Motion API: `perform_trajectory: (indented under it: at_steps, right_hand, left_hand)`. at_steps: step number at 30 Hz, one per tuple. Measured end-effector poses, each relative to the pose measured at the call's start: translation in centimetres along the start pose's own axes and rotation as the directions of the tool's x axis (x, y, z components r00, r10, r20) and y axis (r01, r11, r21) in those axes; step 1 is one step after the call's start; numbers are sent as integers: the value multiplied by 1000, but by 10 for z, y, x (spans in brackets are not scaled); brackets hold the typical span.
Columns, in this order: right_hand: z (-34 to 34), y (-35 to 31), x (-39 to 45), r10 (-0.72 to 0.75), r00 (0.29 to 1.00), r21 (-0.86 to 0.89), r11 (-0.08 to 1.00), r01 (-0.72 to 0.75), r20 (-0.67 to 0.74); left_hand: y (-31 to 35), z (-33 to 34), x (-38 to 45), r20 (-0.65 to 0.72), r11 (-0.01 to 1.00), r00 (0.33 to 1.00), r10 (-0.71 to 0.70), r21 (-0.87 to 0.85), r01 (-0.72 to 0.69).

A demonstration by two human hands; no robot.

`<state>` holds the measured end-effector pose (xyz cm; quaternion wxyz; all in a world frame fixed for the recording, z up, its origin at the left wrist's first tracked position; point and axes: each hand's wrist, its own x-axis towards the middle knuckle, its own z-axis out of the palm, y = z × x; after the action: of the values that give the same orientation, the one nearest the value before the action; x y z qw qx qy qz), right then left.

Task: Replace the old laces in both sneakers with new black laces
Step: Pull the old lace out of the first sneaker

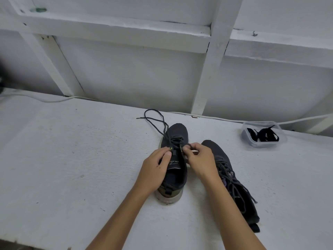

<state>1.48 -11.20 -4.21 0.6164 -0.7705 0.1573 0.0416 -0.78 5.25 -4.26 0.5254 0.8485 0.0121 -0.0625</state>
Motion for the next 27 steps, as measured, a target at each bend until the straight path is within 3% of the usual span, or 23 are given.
perform_trajectory:
  at_steps: [6,13,20,23,27]
  right_hand:
    - [-5,-1,1,-27,999,-58,998,29,23]
    - [-3,-4,8,-210,976,-372,903,217,59]
    - [1,5,2,23,985,-55,998,-33,-172]
    - [4,5,0,21,982,-64,997,-34,-186]
    - [3,4,-1,22,996,-17,1000,-24,-89]
  left_hand:
    - [0,0,-1,0,1000,1000,-2,-11,2]
    - [0,1,0,2,1000,1000,10,9,-10]
    - [-1,0,-1,6,1000,1000,-1,-14,1]
    - [0,0,-1,6,1000,1000,-2,-10,2]
    - [0,0,-1,3,1000,1000,2,-1,-2]
